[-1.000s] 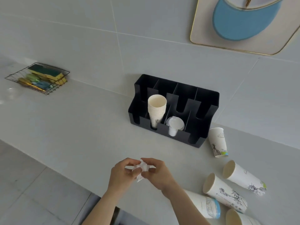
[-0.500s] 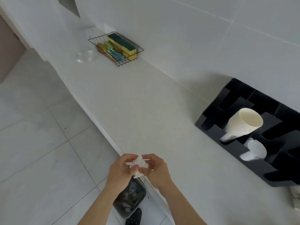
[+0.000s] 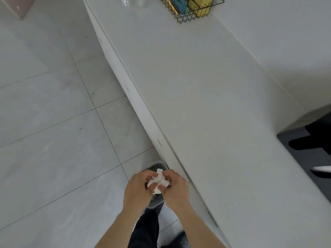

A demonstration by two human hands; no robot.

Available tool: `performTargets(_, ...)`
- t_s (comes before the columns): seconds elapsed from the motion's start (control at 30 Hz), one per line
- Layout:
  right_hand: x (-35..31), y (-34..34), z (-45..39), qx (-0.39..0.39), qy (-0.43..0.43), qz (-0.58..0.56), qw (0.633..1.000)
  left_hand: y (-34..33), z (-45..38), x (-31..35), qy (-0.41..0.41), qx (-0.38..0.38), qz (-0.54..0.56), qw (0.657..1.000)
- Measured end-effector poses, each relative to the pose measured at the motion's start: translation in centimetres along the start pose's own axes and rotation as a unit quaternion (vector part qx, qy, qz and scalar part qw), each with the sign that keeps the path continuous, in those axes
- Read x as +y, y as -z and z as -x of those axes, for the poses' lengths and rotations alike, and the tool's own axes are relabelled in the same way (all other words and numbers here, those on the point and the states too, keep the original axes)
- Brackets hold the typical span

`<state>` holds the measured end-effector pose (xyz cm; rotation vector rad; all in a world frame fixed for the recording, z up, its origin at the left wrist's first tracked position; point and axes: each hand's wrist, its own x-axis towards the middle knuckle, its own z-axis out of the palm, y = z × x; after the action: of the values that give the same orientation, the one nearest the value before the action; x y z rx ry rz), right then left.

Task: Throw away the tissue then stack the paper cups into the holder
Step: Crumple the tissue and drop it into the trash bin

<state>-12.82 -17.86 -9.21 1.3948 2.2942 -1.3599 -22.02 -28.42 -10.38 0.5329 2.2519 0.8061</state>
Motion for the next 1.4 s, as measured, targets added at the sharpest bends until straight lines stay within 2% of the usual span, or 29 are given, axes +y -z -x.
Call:
performTargets(0.3, 3.3, -3.4, -2.0, -0.021, -0.046, 0.053, 0.997, -3.1, -1.2, -3.0, 0.056, -0.038, 0.007, 0.998)
performTargets(0.5, 4.3, -4.6, -3.1, -0.043, -0.053, 0.054, 0.996, -4.1, -2.2, -4.4, 0.046, -0.052, -0.009, 0.998)
performTargets(0.77, 5.2, -4.1, -3.5, -0.147, -0.05, 0.157, 0.975, -4.3, -3.0, -6.1, 0.027, -0.073, -0.161, 0.984)
performTargets(1.07, 4.2, -2.6, -2.8, -0.145, 0.021, 0.282, 0.948, -1.8, -3.1, -5.5, -0.039, -0.085, -0.295, 0.951)
performTargets(1.4, -1.8, -1.6, -1.2, -0.103, 0.121, 0.331, 0.93, 4.9, -2.1, -2.4, -0.088, -0.048, -0.319, 0.942)
